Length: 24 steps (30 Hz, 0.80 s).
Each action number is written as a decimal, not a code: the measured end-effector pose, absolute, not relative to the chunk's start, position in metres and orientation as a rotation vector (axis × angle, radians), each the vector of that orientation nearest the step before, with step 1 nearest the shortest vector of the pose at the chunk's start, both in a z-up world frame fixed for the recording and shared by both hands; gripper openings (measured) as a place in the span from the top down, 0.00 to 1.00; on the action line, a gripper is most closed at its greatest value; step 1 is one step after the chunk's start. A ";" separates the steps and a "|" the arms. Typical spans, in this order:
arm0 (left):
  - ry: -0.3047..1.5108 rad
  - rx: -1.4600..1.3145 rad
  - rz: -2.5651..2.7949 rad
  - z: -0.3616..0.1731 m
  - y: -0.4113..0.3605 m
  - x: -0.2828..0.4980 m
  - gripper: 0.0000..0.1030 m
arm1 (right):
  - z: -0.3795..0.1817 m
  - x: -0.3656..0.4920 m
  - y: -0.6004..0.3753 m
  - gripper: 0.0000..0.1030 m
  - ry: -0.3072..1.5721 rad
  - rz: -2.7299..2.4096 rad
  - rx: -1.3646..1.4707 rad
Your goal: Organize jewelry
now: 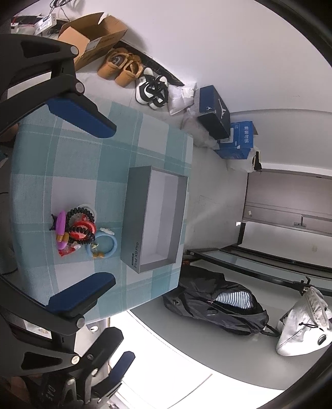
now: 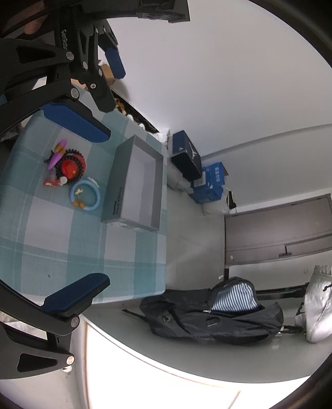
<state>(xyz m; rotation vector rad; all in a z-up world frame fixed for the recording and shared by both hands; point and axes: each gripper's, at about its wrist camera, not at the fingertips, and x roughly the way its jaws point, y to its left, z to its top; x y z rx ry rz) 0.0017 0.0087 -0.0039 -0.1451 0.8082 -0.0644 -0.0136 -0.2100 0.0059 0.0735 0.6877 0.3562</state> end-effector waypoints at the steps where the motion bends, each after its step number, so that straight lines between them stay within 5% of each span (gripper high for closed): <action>1: 0.807 -0.144 -0.065 -0.004 0.009 0.001 0.01 | 0.006 -0.014 -0.210 0.00 0.688 0.355 0.071; 24: 0.852 -0.177 -0.096 -0.014 0.013 0.002 0.01 | -0.002 -0.009 -0.207 0.05 0.728 0.381 0.084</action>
